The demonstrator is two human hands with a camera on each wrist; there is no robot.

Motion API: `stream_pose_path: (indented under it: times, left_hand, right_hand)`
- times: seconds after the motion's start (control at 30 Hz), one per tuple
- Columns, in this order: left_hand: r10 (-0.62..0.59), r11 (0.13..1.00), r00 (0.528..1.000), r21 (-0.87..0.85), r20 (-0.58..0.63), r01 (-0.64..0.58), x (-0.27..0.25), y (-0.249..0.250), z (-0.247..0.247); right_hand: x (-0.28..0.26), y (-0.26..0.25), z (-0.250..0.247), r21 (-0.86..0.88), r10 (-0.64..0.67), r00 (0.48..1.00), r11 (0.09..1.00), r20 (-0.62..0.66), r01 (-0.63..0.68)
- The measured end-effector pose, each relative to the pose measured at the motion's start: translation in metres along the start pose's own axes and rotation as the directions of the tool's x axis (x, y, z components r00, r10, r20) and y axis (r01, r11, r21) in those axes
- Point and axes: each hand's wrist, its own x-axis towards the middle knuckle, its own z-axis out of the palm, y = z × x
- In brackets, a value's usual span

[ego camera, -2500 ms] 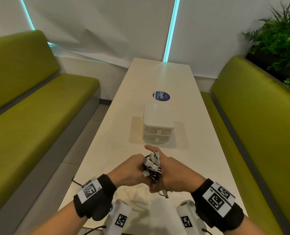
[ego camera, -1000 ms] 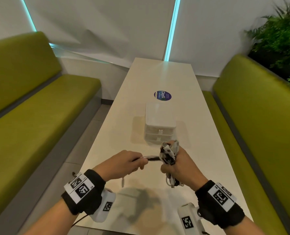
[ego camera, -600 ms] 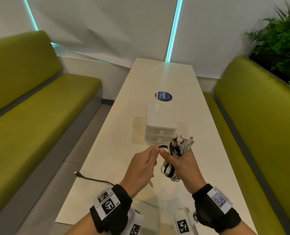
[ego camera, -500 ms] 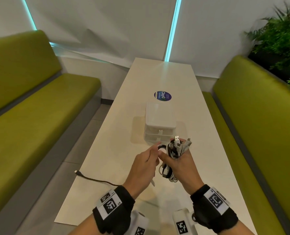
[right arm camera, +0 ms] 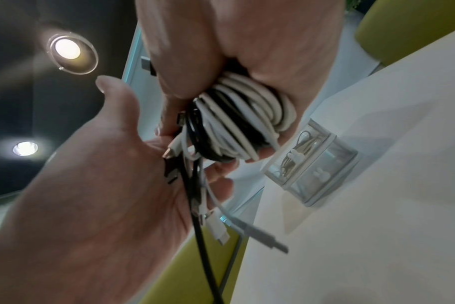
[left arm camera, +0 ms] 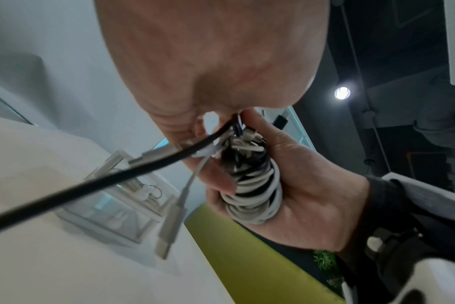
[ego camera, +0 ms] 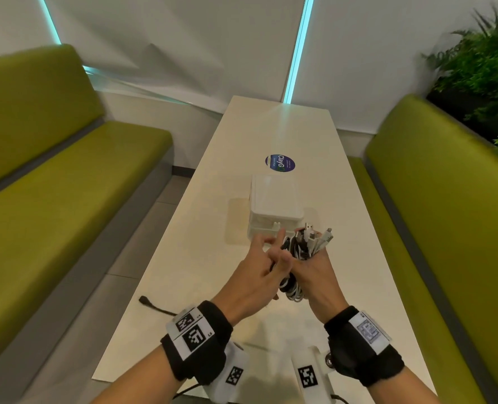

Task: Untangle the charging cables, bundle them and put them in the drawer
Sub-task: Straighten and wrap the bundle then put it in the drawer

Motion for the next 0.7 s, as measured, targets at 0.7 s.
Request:
stream_pose_path:
  times: [0.7]
  left_hand:
    - [-0.045,0.944,0.947,-0.297,0.317,0.144,-0.009,-0.007,-0.015]
  right_hand:
    - [-0.001,-0.008,-0.020,0.353,0.166,0.983,0.927,-0.078,-0.129]
